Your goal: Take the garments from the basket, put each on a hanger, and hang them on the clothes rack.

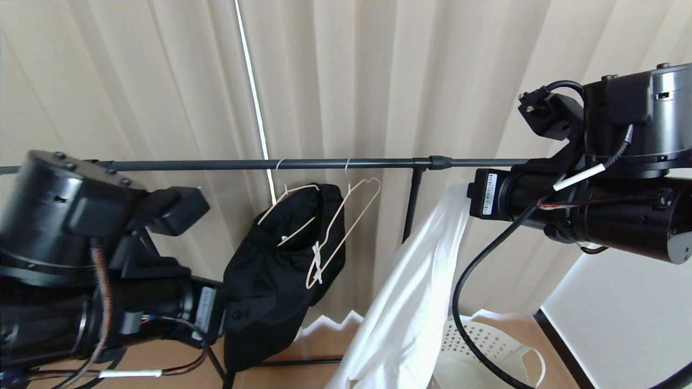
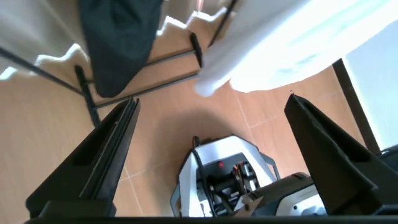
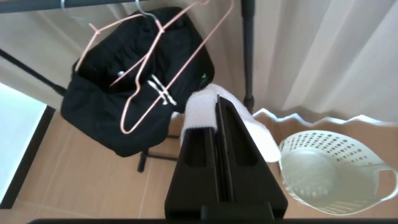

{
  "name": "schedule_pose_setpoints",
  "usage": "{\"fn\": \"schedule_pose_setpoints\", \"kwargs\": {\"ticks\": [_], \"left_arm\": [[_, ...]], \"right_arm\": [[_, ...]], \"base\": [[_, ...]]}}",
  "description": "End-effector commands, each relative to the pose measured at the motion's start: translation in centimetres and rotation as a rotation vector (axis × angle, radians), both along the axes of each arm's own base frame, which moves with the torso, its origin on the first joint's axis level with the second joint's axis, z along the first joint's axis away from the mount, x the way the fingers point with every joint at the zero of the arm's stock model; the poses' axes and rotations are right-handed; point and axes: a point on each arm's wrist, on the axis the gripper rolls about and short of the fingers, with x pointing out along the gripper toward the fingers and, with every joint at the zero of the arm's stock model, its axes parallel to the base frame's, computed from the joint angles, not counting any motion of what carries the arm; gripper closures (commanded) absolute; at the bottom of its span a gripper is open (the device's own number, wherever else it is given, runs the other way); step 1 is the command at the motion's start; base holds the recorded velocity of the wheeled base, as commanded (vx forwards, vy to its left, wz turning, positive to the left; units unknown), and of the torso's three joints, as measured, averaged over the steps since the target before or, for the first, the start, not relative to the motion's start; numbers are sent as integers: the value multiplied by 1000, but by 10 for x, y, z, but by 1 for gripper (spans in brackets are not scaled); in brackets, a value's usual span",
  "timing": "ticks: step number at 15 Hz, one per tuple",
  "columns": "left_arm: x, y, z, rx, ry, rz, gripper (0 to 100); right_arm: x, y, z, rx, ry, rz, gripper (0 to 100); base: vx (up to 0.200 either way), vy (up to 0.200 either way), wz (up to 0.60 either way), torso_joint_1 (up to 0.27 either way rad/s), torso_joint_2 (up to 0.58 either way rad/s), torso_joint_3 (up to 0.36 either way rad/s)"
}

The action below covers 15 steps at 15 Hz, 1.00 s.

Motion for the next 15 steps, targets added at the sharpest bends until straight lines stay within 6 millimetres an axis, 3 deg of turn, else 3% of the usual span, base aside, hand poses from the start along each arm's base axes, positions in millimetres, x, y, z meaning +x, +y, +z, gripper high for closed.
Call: {"fn": "schedule_pose_setpoints", "kwargs": {"ticks": [1, 5, 8, 12, 13, 15], "left_arm": [[22, -50, -9, 33, 43, -98, 0], [35, -105, -10, -23, -10, -191, 0], [41, -126, -26, -33, -17, -210, 0], [54, -144, -29, -81, -35, -182, 0], [65, -158, -31, -120, -32, -118, 0], [66, -170, -26, -180, -25, -92, 0]], "right_arm": [[0, 13, -7, -9, 15, 23, 100], [3, 31, -19, 7, 37, 40, 100], [11, 39, -27, -15, 18, -36, 100], [10, 43, -30, -18, 19, -25, 100], [10, 44, -30, -19, 19, -25, 100], [10, 44, -31, -22, 22, -25, 100]], "base": [[0, 0, 0, 0, 0, 0], [0, 0, 0, 0, 0, 0], [0, 0, 0, 0, 0, 0], [0, 0, 0, 0, 0, 0], [0, 0, 0, 0, 0, 0], [0, 0, 0, 0, 0, 0]]}}
